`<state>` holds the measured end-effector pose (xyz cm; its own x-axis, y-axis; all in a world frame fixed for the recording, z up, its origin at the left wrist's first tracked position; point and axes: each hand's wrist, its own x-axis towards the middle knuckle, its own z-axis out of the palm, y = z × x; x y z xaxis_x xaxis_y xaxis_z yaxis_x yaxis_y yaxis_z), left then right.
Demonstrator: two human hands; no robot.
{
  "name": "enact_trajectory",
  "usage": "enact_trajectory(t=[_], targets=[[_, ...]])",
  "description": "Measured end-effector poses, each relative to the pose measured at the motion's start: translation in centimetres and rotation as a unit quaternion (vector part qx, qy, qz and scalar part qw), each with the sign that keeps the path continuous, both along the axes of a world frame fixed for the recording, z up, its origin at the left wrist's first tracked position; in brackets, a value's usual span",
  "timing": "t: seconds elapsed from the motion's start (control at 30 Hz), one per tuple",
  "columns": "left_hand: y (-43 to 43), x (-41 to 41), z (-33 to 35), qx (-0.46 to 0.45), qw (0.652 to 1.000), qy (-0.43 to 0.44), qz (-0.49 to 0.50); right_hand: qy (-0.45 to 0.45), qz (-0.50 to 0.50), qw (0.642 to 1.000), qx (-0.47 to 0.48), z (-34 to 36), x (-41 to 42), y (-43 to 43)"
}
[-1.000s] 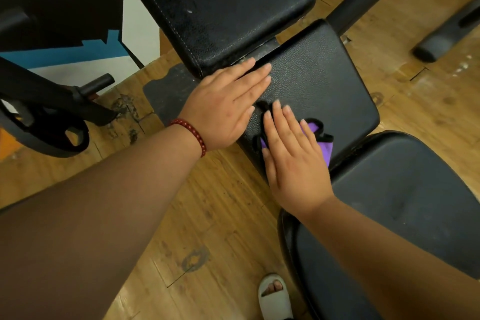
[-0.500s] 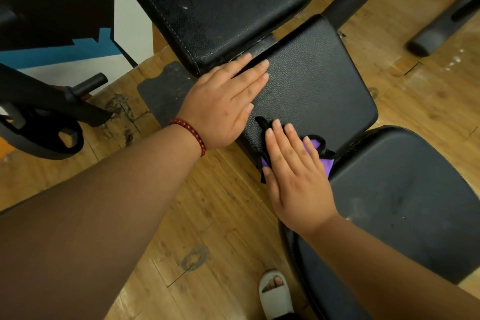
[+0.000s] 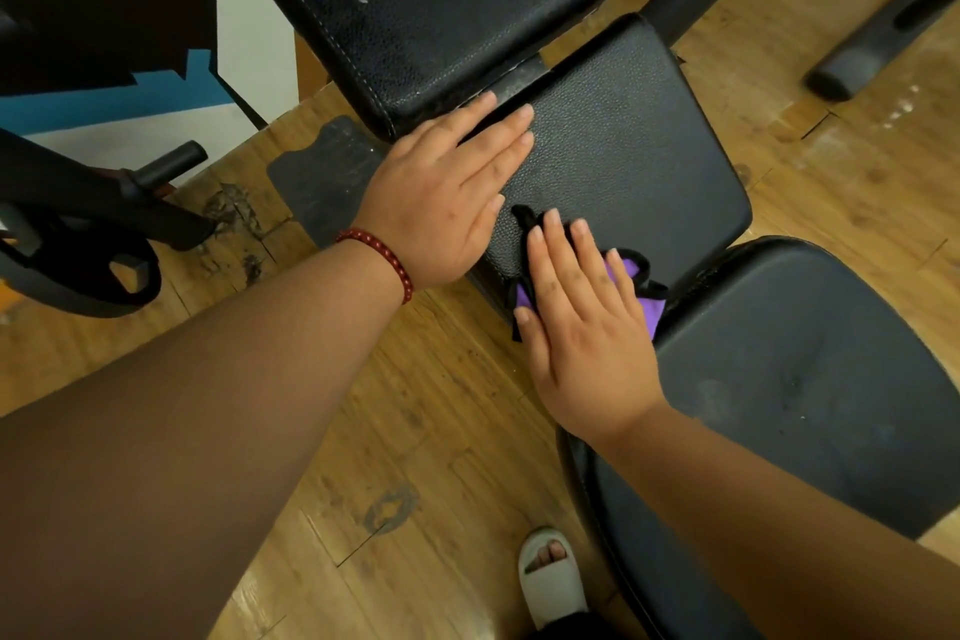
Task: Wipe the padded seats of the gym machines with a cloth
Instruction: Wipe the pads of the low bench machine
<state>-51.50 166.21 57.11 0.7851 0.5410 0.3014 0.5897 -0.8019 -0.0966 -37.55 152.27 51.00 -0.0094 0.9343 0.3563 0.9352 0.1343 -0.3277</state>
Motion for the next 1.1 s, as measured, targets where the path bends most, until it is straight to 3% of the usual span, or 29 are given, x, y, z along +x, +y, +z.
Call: enact_trajectory(t=[0.13, 0.43, 0.63, 0.93, 1.1], targets=[[-0.1, 0.0, 0.0, 0.001, 1.0, 0.005, 0.009, 0.044, -0.048, 0.998, -0.014, 1.1, -1.3, 2.3], [-0.2, 0.0, -0.2, 0.003, 1.0, 0.007, 0.012, 0.035, -0.021, 0.999, 0.001, -0.6, 1.0, -0.2], [-0.4, 0.2, 0.0, 0.003, 1.0, 0.011, 0.022, 0.089, -0.119, 0.989, -0.017, 1.6, 3.2, 5.9], [-1.1, 0.6, 0.3, 0.002, 0.998, 0.021, 0.051, 0.059, -0.053, 0.997, -0.016, -0.8, 5.0, 1.6], [-2.4, 1.8, -0.1, -0.002, 0.994, 0.002, 0.105, 0.106, -0.124, 0.986, -0.03, 0.8, 7.5, 5.9]])
